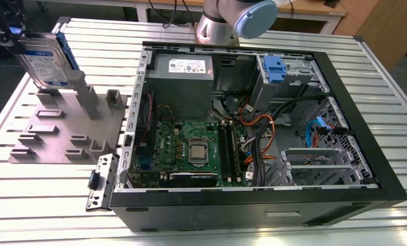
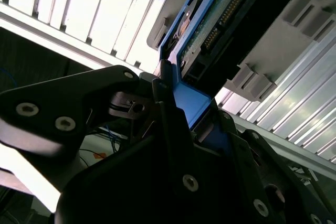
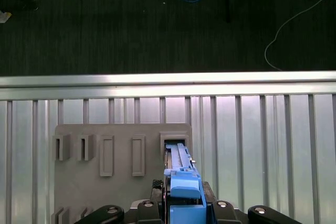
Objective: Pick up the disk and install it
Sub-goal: 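Pick up the disk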
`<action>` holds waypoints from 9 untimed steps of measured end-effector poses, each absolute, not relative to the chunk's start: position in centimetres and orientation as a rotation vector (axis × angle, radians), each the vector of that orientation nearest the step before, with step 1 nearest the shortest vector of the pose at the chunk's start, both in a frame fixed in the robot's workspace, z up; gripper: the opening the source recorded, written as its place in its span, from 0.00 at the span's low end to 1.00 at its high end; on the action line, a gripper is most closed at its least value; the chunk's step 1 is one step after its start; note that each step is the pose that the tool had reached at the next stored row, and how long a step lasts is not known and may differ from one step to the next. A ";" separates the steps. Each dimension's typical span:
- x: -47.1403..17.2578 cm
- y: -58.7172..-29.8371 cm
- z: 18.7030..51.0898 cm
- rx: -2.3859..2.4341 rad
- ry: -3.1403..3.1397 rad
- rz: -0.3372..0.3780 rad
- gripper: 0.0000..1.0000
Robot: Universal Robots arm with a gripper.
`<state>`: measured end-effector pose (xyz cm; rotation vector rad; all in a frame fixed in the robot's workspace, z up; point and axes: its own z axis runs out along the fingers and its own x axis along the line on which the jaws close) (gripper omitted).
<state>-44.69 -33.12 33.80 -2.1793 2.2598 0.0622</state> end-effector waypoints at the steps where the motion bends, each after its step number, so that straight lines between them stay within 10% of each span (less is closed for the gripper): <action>1: -44.7 -33.1 33.8 -2.179 2.260 0.062 0.36; 9: -44.7 -33.1 34.2 -2.179 2.259 0.062 0.36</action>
